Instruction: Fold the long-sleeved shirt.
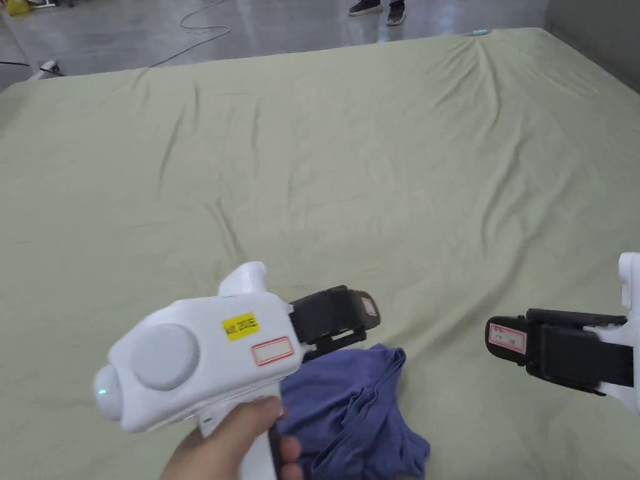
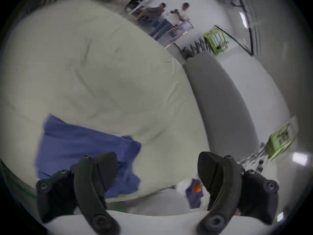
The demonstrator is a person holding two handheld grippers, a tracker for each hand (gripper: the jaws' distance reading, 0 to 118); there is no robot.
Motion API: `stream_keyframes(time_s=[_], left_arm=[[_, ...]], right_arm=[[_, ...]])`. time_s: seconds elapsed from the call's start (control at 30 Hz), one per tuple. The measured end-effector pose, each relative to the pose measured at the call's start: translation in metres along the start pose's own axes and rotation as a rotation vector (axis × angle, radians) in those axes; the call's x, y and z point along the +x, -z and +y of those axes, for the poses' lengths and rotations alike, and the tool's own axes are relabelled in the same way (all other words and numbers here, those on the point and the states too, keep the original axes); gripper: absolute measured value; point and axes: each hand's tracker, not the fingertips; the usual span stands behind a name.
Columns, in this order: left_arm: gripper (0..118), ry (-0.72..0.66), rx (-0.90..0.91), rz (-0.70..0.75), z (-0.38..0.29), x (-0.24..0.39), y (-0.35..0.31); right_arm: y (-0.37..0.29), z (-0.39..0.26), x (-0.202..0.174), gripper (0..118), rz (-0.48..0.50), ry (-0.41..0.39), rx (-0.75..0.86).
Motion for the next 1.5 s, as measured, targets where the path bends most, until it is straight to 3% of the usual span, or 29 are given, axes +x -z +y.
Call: stream_keyframes(time_s=[0.03,0.07,0.1,0.17,0.27,0.37,0.6,0.67,0.77,0.9,1.0,1.1,1.2,1.27,1.33,1.37,1.43,1.5], left_arm=[[83,0.072,0.045,0.053,-0.003,-0.003,-0.009],[33,0.152,0.074,0.181,-0.005,-0.005,-0.013],[1,0.197,0.066,0.304,-0.01,-0.01,-0.009],[1,0.224,-0.01,0.48,-0.023,-0.027,0.012],[1,0.137,-0.171,0.367,-0.051,-0.048,0.059],[1,0.141,-0.353,0.3,-0.09,-0.04,0.112],[1,0.172,-0.365,0.279,-0.124,0.012,0.145],[1,0.138,-0.431,0.122,-0.124,0.02,0.152],[1,0.133,-0.449,-0.019,-0.125,0.042,0.146],[1,0.085,-0.34,-0.063,-0.087,0.025,0.092],[1,0.03,-0.205,0.029,-0.045,-0.024,0.035],[1,0.004,-0.088,0.229,-0.012,-0.077,-0.014],[1,-0.042,-0.062,0.349,0.003,-0.118,-0.042],[1,-0.113,-0.059,0.323,0.004,-0.137,-0.051],[1,-0.122,-0.072,0.316,0.002,-0.146,-0.053],[1,-0.119,-0.077,0.32,0.001,-0.149,-0.052],[1,-0.119,-0.084,0.325,-0.001,-0.152,-0.049],[1,-0.126,-0.092,0.318,-0.002,-0.155,-0.044]], right_arm=[[0.0,0.001,-0.001,0,-0.002,-0.006,0.004],[0.001,0.001,-0.002,0,-0.007,-0.009,0.007],[0.003,0.0,-0.003,0,-0.01,-0.011,0.007],[0.006,-0.002,-0.005,0,-0.009,-0.011,0.003],[0.012,-0.006,-0.009,0,-0.018,-0.017,-0.011],[0.014,-0.008,-0.013,0,-0.049,-0.035,-0.028],[0.001,-0.007,-0.009,0,-0.098,-0.04,-0.031],[-0.001,-0.007,-0.007,0,-0.114,-0.034,-0.025],[0.0,-0.005,-0.007,0,-0.129,-0.028,-0.02],[0.011,0.004,-0.012,0,-0.112,-0.002,-0.005],[0.039,0.009,-0.021,0,-0.04,0.04,-0.043],[0.089,0.004,-0.032,0,0.025,0.05,-0.164],[0.153,-0.012,-0.036,0,-0.04,0.075,-0.316],[0.191,-0.027,-0.035,0,-0.145,0.118,-0.438],[0.223,-0.045,-0.029,0,-0.223,0.109,-0.521],[0.234,-0.056,-0.025,0,-0.301,0.081,-0.527],[0.252,-0.078,-0.019,0,-0.452,-0.05,-0.544],[0.255,-0.092,-0.014,0,-0.388,-0.026,-0.471]])
